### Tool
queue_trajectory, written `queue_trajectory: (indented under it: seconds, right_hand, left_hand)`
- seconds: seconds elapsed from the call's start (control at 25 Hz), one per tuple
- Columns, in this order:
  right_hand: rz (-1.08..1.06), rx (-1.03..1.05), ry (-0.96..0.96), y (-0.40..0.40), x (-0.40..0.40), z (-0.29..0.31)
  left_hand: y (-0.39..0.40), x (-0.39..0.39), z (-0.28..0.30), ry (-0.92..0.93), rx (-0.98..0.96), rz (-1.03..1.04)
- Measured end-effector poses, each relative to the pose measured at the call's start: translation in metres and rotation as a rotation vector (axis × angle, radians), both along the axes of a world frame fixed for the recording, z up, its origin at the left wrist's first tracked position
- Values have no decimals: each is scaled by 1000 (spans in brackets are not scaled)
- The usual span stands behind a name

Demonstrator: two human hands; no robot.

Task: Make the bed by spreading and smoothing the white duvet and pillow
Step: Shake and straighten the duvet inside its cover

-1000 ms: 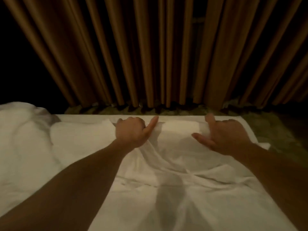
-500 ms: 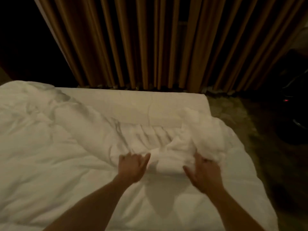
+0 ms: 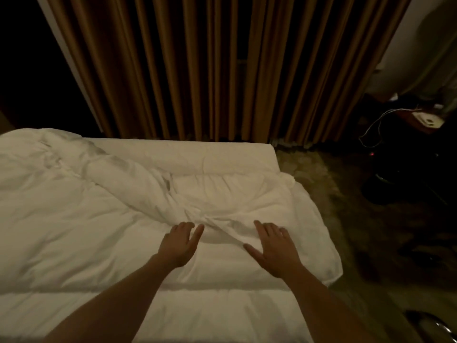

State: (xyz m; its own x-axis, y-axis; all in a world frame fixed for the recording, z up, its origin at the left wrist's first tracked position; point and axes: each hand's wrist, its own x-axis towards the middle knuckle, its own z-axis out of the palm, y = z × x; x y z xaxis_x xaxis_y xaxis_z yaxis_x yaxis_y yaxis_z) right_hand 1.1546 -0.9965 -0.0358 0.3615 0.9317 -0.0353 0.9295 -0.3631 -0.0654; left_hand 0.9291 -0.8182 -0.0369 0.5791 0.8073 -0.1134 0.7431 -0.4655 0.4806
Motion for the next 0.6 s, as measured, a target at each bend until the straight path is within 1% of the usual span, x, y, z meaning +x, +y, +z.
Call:
queue_trajectory:
  seconds: [0.12,0.28,0.4,0.44,0.52,0.6]
  right_hand:
    - [-128,23,85,9,52,-5]
    - [-408,64,305,32,145,-39]
    - [-544,114,468,69,209,-62]
    - [-592,132,537,84,222,-69]
    - [-685,194,741,116,238,-88]
    - [-747,283,938,142,235,-103]
  left_hand:
    - [5,56,2,3,94,-76]
    - [15,149,-44,49,91,-28]
    - [24,212,-85,97,72,1]
    - [25,227,-95,115,67,5]
    - [27,256,-120,201,81,-11]
    - [27,270,-137,273,71,-3]
